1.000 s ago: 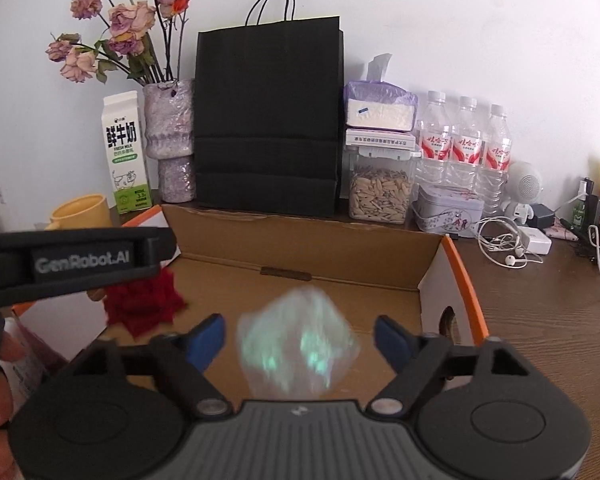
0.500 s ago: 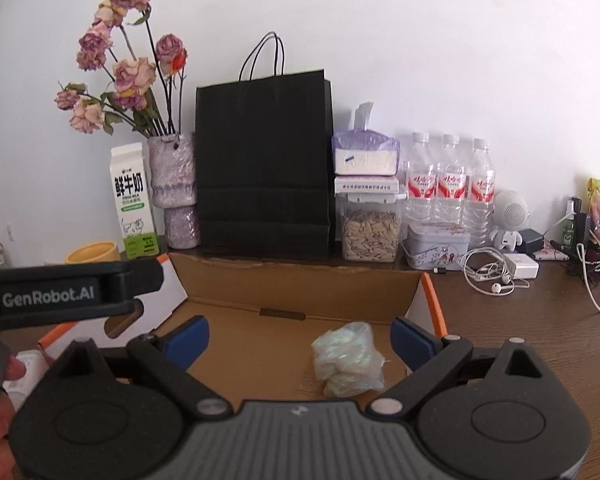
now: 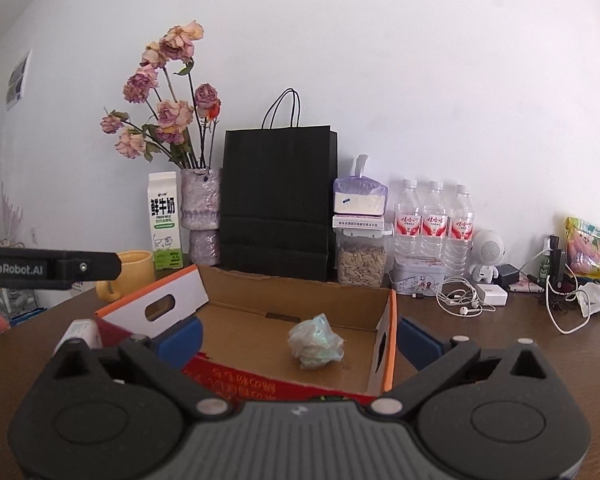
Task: Organize objects
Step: 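Open the right gripper to drop the bag in the box while the left drops the rose, then move both grippers back from the box toward the items on the table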
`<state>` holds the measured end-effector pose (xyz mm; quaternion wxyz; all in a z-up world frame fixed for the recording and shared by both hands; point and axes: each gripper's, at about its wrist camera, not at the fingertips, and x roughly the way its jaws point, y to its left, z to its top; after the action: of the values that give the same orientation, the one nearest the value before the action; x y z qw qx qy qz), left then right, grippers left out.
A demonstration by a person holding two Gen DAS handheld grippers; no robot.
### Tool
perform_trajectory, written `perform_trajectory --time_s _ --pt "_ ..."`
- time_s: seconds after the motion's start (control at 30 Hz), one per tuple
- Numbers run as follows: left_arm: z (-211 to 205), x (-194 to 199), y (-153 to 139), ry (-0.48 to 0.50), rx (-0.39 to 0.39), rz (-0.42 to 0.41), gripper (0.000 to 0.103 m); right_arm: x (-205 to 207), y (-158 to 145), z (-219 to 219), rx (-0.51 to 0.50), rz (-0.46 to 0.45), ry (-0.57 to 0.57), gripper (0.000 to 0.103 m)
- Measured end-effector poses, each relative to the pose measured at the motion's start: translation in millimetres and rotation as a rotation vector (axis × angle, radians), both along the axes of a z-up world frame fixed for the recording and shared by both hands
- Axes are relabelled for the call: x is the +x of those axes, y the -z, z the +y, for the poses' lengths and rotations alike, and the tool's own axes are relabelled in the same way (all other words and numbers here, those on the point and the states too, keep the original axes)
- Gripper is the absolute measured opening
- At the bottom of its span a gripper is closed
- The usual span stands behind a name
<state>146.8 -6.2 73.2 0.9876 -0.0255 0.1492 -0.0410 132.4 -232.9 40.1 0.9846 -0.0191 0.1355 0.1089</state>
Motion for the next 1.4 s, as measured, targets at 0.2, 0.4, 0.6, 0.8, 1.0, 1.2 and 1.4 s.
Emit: perform_trajectory --time_s 0.2,0.4,0.6,0.8,1.0,1.2,1.4 --pt "11 -24 13 -0.007 0.019 0.052 0.103 -33 10 -7 -0.010 0.045 0.001 0.103" --pt "21 -45 22 -0.038 0.011 0.093 0.103 -54 19 -13 0.016 0.080 0.021 0.103" --pt "25 -70 20 -0.040 0.006 0.092 0.103 -78 18 -10 -0.012 0.085 0.036 0.103" --pt "28 -97 22 -0.029 0.002 0.099 0.103 -110 15 -6 -0.045 0.108 0.055 0.103" --pt "37 -109 34 -0.042 0.006 0.139 0.103 -124 26 4 -0.065 0.142 0.073 0.103" --pt "44 -108 39 -0.060 -0.003 0.153 0.103 -115 34 22 -0.046 0.173 0.021 0.103" --pt "52 -102 41 -0.078 -0.007 0.162 0.103 -88 35 44 -0.053 0.215 -0.023 0.103"
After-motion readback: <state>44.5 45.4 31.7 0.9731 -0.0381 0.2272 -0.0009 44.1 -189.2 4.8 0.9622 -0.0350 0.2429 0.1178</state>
